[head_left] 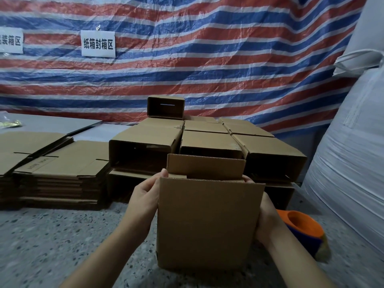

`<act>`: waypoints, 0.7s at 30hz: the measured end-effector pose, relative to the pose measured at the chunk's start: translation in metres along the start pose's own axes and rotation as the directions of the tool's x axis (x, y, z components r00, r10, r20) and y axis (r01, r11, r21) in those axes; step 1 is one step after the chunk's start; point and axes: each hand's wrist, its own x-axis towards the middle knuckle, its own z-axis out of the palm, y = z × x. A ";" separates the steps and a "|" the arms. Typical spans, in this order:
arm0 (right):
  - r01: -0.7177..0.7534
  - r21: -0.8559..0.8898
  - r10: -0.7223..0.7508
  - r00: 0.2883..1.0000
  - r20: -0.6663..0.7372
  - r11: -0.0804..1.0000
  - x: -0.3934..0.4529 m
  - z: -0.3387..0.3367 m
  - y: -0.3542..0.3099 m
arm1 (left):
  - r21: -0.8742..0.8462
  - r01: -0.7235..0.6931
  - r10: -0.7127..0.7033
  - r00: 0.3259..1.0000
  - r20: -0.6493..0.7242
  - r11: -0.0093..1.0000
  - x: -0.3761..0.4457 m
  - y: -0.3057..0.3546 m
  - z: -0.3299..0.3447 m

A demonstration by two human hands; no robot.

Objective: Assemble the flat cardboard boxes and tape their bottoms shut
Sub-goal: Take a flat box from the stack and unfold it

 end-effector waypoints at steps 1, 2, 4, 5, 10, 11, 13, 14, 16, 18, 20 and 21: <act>0.003 -0.004 -0.003 1.000 0.005 1.000 -0.001 0.000 0.000 | -0.001 -0.018 0.018 1.000 -0.009 1.000 -0.001 -0.003 -0.002; 0.013 -0.013 -0.013 1.000 0.012 1.000 -0.002 0.002 -0.001 | -0.015 -0.047 0.048 0.999 0.021 0.999 0.000 -0.004 -0.004; 0.023 -0.034 -0.022 0.999 0.022 0.999 -0.002 0.002 -0.002 | -0.027 -0.050 0.054 0.983 0.178 0.998 0.005 0.003 -0.010; 0.023 -0.038 -0.023 1.000 0.014 0.999 -0.002 0.003 -0.002 | -0.018 -0.016 0.020 0.966 0.257 1.000 0.011 0.010 -0.007; 0.047 -0.020 -0.047 0.998 0.029 0.999 -0.002 0.003 -0.002 | 0.099 0.015 -0.038 0.972 0.232 0.995 0.019 0.010 -0.012; 0.073 -0.010 -0.072 0.996 0.043 0.997 -0.005 0.005 -0.002 | 0.127 -0.042 0.010 0.969 0.245 0.991 0.013 0.005 -0.017; 0.096 0.000 -0.096 0.992 0.081 0.995 -0.006 0.004 0.000 | 0.109 -0.043 0.019 0.976 0.219 0.993 0.003 0.002 -0.022; 0.094 0.001 -0.093 0.992 0.088 0.996 -0.005 0.002 0.003 | 0.086 -0.041 0.023 0.980 0.198 0.995 0.002 0.003 -0.020; 0.081 0.025 -0.082 0.994 0.072 0.996 -0.005 -0.001 0.006 | 0.045 -0.023 0.016 0.989 0.147 0.999 0.006 0.001 -0.016; 0.068 0.027 -0.070 0.994 0.080 0.997 -0.008 -0.002 0.004 | 0.003 0.011 -0.011 0.995 0.099 1.000 0.008 0.000 -0.013; 0.085 -0.033 -0.079 0.987 0.143 0.996 -0.011 -0.001 0.001 | -0.031 0.017 -0.014 0.995 0.100 0.999 0.008 -0.001 -0.013; 0.098 -0.063 -0.087 0.983 0.160 0.993 -0.014 -0.001 -0.002 | -0.034 0.014 -0.010 0.994 0.108 0.999 0.009 -0.001 -0.013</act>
